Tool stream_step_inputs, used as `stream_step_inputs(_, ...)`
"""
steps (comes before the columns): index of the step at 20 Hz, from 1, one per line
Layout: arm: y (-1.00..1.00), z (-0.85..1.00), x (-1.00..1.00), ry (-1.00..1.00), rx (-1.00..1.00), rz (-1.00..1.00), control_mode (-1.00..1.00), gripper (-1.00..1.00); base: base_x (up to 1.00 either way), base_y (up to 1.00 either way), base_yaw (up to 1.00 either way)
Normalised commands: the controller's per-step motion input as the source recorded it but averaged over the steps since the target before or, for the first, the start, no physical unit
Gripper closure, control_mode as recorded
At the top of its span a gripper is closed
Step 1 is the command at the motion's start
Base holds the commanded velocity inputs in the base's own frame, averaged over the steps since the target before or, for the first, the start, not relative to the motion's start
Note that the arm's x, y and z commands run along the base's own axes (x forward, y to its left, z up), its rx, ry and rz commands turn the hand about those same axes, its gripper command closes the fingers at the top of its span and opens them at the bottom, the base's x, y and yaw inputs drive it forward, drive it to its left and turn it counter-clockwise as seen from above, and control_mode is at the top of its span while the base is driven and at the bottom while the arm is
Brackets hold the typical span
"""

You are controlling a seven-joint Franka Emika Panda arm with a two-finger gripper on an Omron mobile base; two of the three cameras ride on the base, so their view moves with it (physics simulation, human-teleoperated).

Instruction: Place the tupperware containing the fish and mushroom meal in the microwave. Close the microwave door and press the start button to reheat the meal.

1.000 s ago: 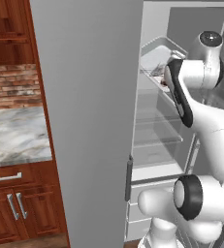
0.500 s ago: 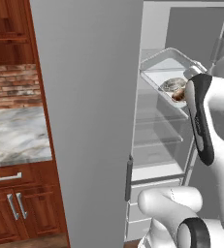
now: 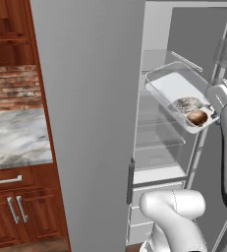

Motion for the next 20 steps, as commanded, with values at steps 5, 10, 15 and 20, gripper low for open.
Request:
stream_step_inputs(5, 0.35, -0.46, -0.80, 0.04, 0.13, 0.00, -1.00, 1.00, 0.00, 0.00, 0.00)
stream_step_inputs(10, 0.35, -0.33, -0.59, 0.07, 0.09, -0.01, -1.00, 1.00, 0.00, 0.00, 0.00)
stream_step_inputs(15, 0.08, -0.08, -0.04, 0.03, 0.00, -0.03, -1.00, 1.00, 0.00, 0.00, 0.00)
stream_step_inputs(20, 0.00, 0.00, 0.11, 0.01, 0.00, -0.01, -1.00, 1.00, 0.00, 0.00, 0.00)
